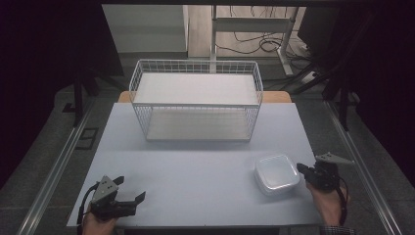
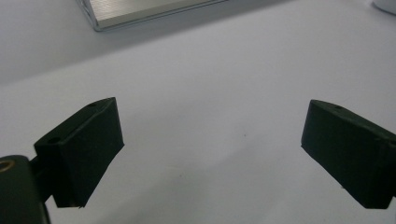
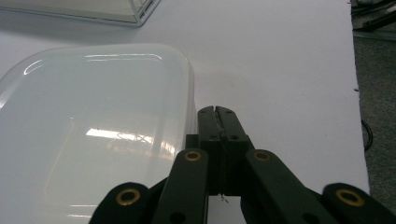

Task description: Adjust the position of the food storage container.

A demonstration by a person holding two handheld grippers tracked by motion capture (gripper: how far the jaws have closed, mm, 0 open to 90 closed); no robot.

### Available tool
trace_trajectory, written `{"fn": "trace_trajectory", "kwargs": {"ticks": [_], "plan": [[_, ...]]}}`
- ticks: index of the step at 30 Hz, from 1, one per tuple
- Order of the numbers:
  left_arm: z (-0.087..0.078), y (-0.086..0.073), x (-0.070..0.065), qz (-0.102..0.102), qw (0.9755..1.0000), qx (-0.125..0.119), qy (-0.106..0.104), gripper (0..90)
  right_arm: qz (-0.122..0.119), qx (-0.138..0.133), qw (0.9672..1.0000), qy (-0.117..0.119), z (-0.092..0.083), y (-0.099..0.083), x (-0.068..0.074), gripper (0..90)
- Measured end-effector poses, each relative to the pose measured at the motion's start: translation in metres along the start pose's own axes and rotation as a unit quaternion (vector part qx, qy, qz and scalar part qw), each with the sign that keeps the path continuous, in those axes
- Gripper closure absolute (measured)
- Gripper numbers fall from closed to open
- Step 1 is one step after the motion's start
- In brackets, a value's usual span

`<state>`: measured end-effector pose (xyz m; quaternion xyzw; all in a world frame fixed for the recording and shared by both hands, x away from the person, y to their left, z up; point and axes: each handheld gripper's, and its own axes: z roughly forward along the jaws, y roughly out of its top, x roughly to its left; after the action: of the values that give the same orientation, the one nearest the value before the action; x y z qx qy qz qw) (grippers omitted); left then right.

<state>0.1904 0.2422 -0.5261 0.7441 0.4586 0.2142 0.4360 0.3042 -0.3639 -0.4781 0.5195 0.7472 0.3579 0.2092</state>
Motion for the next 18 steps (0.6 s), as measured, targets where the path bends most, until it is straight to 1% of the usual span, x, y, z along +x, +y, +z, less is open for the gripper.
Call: {"fn": "trace_trajectory", "kwargs": {"ticks": [1,2,3,6,11,18], "plan": [[0.000,0.000,0.000,0.001,1.0000,0.001,0.001,4.9,-0.002,0.001,1.0000,0.005,0.000,-0.001,0.003,88.8],[0.000,0.000,0.000,0.001,1.0000,0.001,0.001,4.9,-0.002,0.001,1.0000,0.005,0.000,-0.001,0.003,88.8],[0.000,0.000,-0.001,0.003,1.0000,0.003,0.002,4.9,-0.003,0.001,0.9999,0.013,-0.001,-0.003,0.007,88.8],[0.000,0.001,-0.002,0.005,1.0000,0.004,0.002,4.9,-0.011,0.005,0.9998,0.016,-0.001,-0.004,0.014,88.8],[0.000,0.000,-0.002,0.004,1.0000,0.004,0.003,4.9,-0.020,0.010,0.9992,0.033,0.001,-0.004,0.027,88.7],[0.001,0.000,-0.002,0.007,0.9999,0.007,0.004,5.1,-0.033,0.016,0.9975,0.060,0.007,-0.001,0.053,88.8]]}}
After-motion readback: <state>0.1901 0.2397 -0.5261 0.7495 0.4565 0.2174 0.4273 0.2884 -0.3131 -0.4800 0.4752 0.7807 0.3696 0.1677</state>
